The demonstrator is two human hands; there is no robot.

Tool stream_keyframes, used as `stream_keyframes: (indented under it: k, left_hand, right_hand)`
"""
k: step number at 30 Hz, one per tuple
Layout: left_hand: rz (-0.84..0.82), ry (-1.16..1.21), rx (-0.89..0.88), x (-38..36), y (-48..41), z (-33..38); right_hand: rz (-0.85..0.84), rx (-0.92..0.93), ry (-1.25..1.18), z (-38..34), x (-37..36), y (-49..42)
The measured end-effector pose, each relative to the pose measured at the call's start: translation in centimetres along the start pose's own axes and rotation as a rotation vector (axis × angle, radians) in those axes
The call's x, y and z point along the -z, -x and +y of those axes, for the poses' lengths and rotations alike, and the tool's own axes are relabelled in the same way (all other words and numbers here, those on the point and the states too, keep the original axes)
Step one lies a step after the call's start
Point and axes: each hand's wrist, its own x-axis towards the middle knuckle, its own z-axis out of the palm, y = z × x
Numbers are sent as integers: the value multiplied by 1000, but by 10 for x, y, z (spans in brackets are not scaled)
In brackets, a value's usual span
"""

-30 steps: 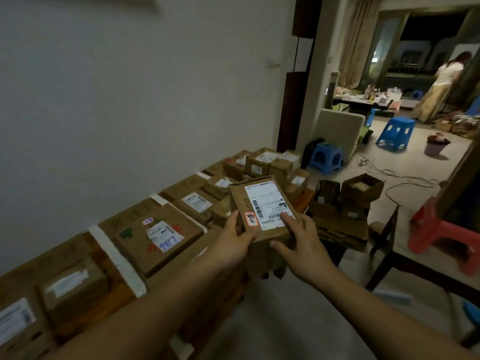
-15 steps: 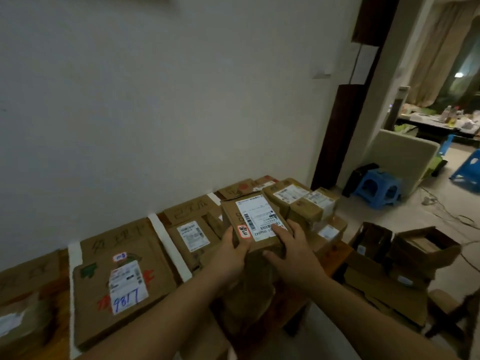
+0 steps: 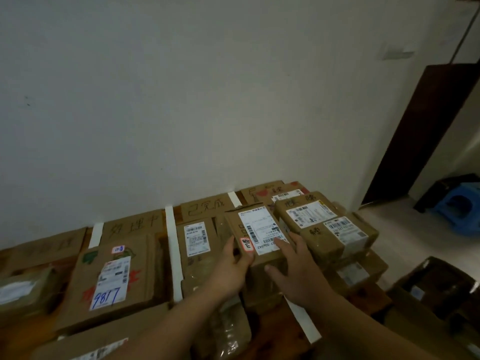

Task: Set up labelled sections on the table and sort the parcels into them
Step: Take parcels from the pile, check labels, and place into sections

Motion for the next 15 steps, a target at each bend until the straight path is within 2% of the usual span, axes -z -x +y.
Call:
stream_keyframes:
  k: [2, 5, 9, 12, 15]
  left_hand:
    - [2, -72, -20, -4, -1, 0]
    - [6, -190, -10, -13, -2, -1]
    - [110, -743, -121, -14, -2, -9]
    - [102, -844, -116, -12, -4, -14]
    - [84, -949, -103, -5, -8, -15]
  right_hand:
    - [24, 72, 126, 4, 2, 1]
    - [5, 107, 191, 7, 10, 2]
    - [29, 173, 193, 15, 5, 0]
    - [-45, 168, 183, 19, 7, -2]
    - [-29, 182, 187, 16, 11, -6]
